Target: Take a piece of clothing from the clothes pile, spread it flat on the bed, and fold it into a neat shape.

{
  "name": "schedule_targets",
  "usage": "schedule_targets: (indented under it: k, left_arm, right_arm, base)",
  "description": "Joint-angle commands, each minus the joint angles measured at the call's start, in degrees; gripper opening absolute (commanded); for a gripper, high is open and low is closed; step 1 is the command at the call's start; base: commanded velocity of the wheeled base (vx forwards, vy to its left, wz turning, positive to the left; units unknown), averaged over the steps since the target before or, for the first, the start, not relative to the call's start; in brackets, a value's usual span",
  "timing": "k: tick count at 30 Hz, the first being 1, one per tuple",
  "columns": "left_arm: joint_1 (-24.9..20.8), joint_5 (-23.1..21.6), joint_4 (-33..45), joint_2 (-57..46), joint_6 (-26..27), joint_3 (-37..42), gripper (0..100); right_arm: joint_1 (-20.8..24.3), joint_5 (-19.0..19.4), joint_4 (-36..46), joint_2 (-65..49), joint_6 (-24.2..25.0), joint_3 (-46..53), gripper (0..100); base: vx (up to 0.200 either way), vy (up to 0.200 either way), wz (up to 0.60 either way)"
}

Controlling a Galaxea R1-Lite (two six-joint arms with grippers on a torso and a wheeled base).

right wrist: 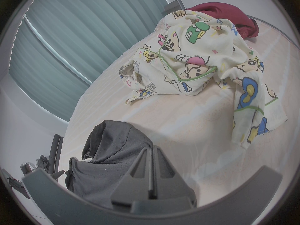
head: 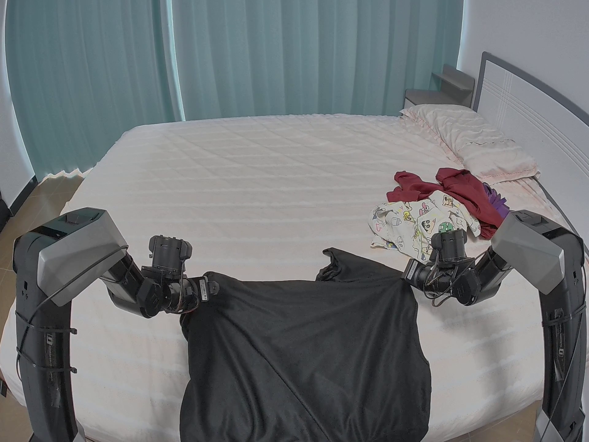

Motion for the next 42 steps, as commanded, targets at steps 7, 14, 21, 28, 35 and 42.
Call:
schedule_targets:
  k: [7, 14, 21, 28, 35, 42]
  left_arm:
    - [0.03, 5.2, 0.11, 6.06, 4.83, -3.46, 100]
    - [-0.14, 5.38, -0.07, 5.53, 4.65, -2.67, 0]
    - [0.47, 5.46, -0.07, 4.13, 4.83, -1.0, 0]
    - [3.81, 6.61, -0.07, 2.98, 5.0, -4.86, 0]
    - [8.21, 7.75, -0.07, 3.86, 7.11, -8.82, 0]
    - [10.93, 10.3, -0.51, 8.7, 7.64, -15.32, 0]
  right_arm:
    - [-0.04, 0.03, 0.0, 0.03, 0.03, 0.39, 0]
    - [-0.13, 0.03, -0.26, 0.12, 0.03, 0.39, 0]
    - [-0.13, 0.03, -0.53, 0.03, 0.03, 0.57, 0]
    - [-0.3, -0.06, -0.7, 0.12, 0.03, 0.65, 0]
    - [-0.48, -0.14, -0.7, 0.12, -0.06, 0.65, 0]
    - [-0.57, -1.73, -0.79, 0.56, -0.06, -0.05, 0]
  base:
    - [0.0, 0.0, 0.0]
    - [0.0, 0.0, 0.0]
    - [0.0, 0.0, 0.0]
    - [0.0, 0.0, 0.0]
    - [0.0, 0.0, 0.0]
    - [0.0, 0.0, 0.0]
